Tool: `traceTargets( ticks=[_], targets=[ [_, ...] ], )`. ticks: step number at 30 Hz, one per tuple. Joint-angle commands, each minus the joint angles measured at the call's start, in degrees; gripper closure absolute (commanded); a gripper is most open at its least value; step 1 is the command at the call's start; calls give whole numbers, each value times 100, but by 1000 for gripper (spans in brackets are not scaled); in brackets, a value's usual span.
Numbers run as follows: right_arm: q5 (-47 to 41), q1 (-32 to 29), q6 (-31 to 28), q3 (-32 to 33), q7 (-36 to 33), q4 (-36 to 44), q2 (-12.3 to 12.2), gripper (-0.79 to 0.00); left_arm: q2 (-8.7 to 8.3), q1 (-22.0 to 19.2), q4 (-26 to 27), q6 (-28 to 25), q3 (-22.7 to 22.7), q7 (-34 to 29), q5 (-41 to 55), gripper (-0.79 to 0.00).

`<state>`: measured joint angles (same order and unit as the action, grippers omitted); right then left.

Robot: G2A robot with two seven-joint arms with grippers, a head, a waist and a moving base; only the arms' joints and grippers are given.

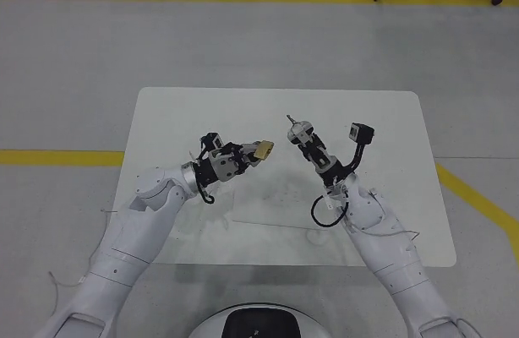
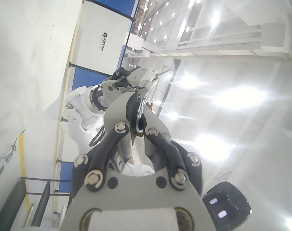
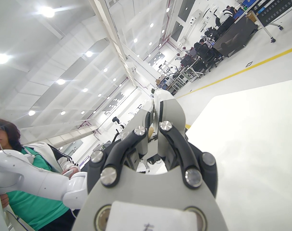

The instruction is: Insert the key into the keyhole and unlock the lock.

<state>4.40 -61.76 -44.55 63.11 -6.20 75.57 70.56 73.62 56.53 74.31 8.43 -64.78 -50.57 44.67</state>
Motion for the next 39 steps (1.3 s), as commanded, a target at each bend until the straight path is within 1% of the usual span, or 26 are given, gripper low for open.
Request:
traceTargets(
  ticks=[1, 6, 8, 15, 19, 22, 27, 30, 34, 39],
  targets=[
    [99, 43, 27, -84, 107, -12, 39, 0, 2, -74, -71, 39, 11, -63, -12, 0],
    [216, 167, 27, -237, 195, -116, 120, 0, 30, -249, -212, 84, 112, -189, 7, 0],
    [68, 193, -78, -292, 146, -142, 147, 0, 39, -317, -278, 96, 139, -190, -13, 0],
    [-677, 250, -427, -358, -432, -227, 175, 0, 55, -529, -445, 190, 148, -198, -1, 0],
    [-765, 248, -452, -336, -761, -245, 162, 0, 64, -583, -522, 241, 159, -179, 25, 0],
    [-762, 220, -449, -292, -835, -206, 157, 0, 73, -610, -548, 301, 141, -93, 104, 0],
    [-501, 41, -545, -25, -412, -31, 147, 0, 100, -609, -593, 555, 17, 305, 546, 0],
    [377, -142, -282, 270, 206, 155, 135, 0, 119, -634, -632, 854, -37, 503, 851, 0],
    [954, -458, -102, 432, 716, 499, 140, 0, 148, -658, -632, 1062, -50, 647, 1156, 0],
    [980, -485, -96, 436, 742, 532, 141, 0, 148, -658, -632, 1062, -50, 647, 1156, 0]
  ],
)
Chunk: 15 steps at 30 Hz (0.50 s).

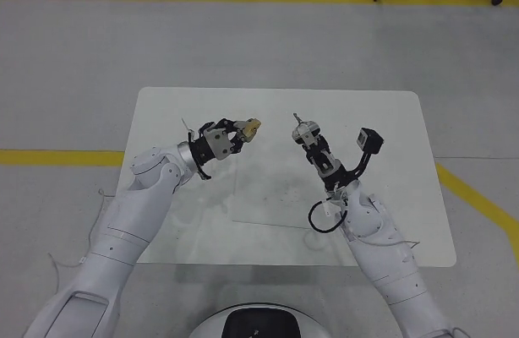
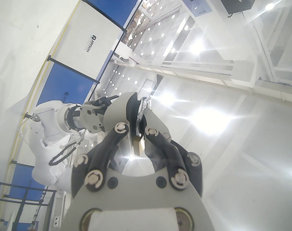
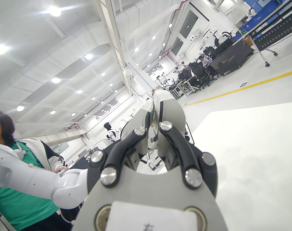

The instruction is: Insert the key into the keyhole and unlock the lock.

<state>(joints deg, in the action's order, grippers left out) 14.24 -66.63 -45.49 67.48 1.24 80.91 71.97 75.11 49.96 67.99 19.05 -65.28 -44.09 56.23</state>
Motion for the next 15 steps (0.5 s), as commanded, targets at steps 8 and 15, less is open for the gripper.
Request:
traceTargets(
  ticks=[8, 15],
  targets=[
    [-43, -37, 112, -29, -36, -42, 5, 0, 4, 110, 146, 160, 29, 40, 96, 0],
    [2780, -133, 624, 388, 303, 510, -112, 0, -41, 105, 220, 1030, 113, 78, -73, 0]
  ],
)
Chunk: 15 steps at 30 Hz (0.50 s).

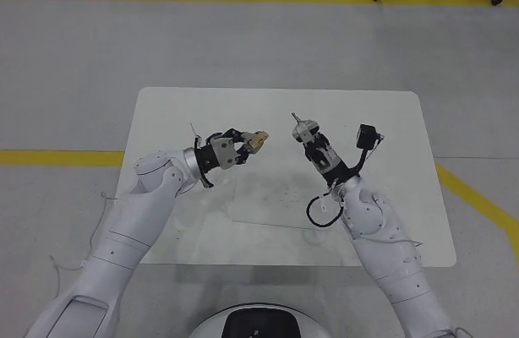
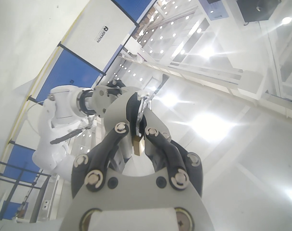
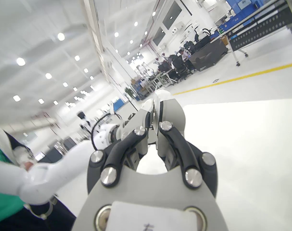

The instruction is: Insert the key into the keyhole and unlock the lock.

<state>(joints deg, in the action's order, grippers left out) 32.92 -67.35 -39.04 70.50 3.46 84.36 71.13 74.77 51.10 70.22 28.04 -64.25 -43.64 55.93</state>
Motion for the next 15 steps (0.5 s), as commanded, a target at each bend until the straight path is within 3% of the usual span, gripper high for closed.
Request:
traceTargets(
  ticks=[1, 9, 15],
  targets=[
    [1484, -140, 0, 188, 187, 352, -61, 0, -17, -26, 6, 218, 14, 75, -110, 0],
    [5505, -709, 48, 463, 857, 1654, -290, 0, -111, -242, 244, 616, 96, 461, -1052, 0],
    [6884, -807, 453, 322, 1005, 1838, -356, 0, -127, -359, 363, 663, 178, 655, -1393, 0]
  ],
)
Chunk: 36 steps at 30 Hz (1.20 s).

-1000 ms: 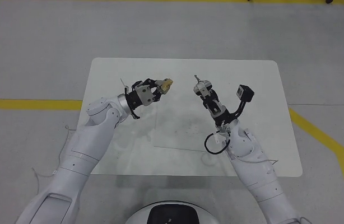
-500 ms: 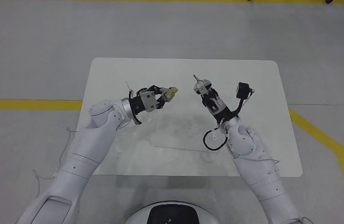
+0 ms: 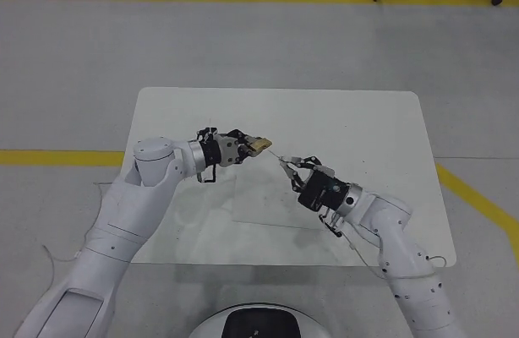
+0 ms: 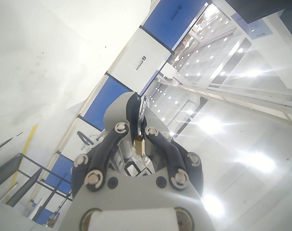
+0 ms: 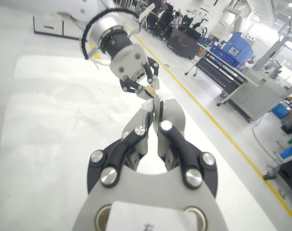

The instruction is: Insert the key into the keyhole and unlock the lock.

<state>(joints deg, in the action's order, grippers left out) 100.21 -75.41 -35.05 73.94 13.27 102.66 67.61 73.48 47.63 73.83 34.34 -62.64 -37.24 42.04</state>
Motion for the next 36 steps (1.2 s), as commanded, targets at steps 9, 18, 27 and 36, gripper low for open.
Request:
traceTargets(
  ticks=[9, 18, 27, 36],
  targets=[
    [2110, -78, 852, -399, -505, 260, -59, 0, 25, -120, -85, 228, 190, 91, -69, 0],
    [3107, -201, 1614, -705, -1061, 541, -43, 0, 21, -189, -74, -223, 359, 122, -568, 0],
    [3650, -227, 1573, -894, -1422, 679, -35, 0, 31, -225, -157, -414, 417, 44, -670, 0],
    [3700, -210, 1489, -929, -1483, 667, -24, 0, 29, -227, -158, -457, 454, -5, -789, 0]
  ],
)
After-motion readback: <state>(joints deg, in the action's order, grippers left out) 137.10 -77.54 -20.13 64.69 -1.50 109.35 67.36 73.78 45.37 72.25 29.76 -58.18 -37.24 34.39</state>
